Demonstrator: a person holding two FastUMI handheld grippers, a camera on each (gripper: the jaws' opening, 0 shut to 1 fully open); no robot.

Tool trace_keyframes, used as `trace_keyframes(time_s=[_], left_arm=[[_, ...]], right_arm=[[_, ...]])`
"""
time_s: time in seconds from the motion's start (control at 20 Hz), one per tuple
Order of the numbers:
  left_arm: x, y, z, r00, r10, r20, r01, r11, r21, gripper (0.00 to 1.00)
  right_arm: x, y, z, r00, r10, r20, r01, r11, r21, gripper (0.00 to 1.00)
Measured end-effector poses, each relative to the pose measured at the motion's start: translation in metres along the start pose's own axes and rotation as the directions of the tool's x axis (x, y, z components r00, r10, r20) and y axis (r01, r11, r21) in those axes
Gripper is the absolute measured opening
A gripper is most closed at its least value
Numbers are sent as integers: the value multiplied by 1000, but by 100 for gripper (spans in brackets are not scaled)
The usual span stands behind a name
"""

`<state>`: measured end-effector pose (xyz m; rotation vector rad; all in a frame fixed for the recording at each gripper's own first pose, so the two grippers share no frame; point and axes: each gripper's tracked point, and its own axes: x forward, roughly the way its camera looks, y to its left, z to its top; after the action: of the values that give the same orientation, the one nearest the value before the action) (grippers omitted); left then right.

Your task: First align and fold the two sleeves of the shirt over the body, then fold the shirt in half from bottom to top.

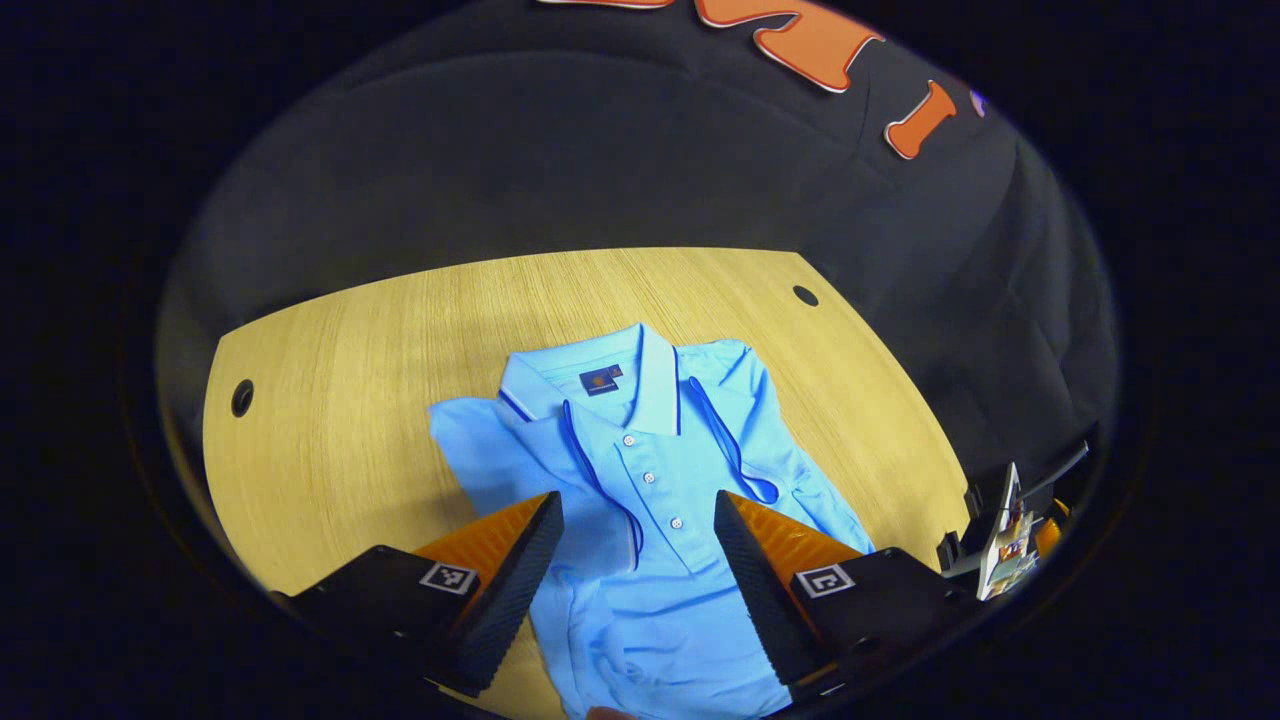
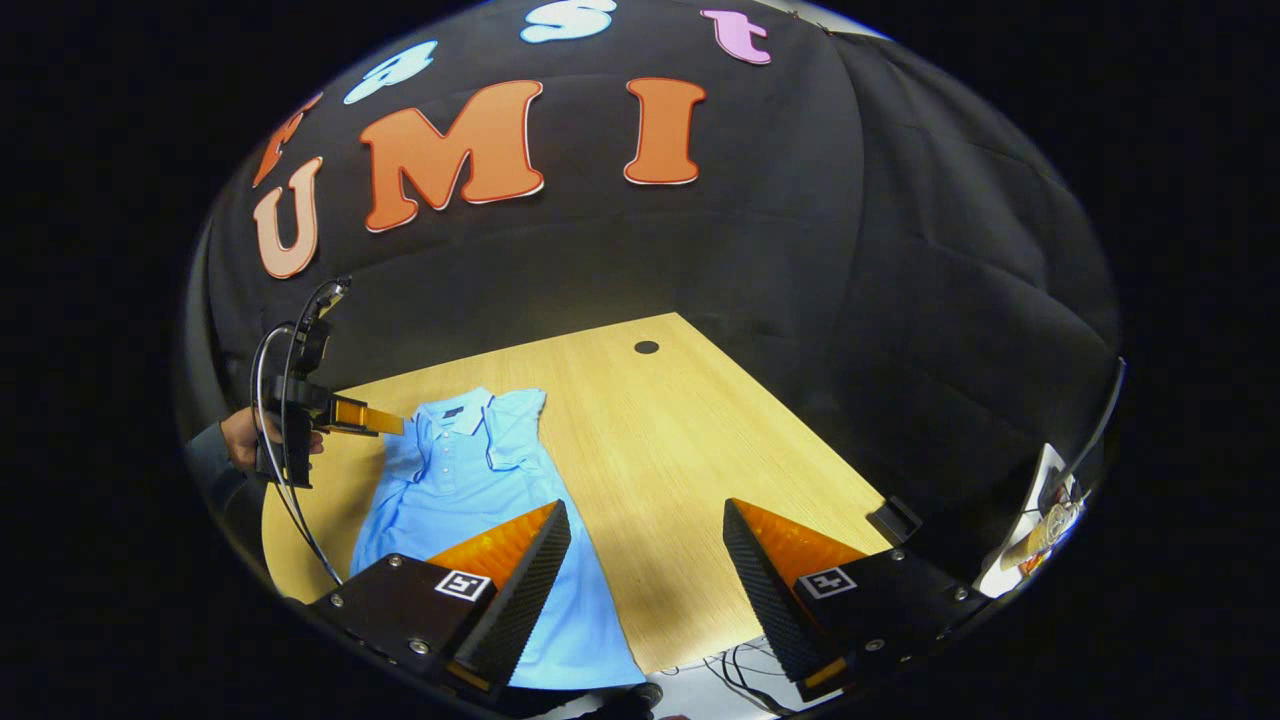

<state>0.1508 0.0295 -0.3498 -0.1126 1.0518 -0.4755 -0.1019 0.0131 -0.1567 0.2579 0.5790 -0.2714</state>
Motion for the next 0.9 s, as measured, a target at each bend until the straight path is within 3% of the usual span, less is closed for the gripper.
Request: trace_keyframes(time_s=[0.55,0.65,0.9], left_arm=[[-111,-20,-74,988,115,98,-111,993,-44,99],[-127,-27,-95,987,127,100,-121,990,-68,96],[-151,-30,-155,980,187,64,-182,980,-83,99]], right_arm=[[-10,13,-34,974,223,-43,-225,972,-64,96],[-12,13,-44,966,250,-58,-254,964,-75,96],[-14,22,-83,940,310,-142,-326,938,-116,96]])
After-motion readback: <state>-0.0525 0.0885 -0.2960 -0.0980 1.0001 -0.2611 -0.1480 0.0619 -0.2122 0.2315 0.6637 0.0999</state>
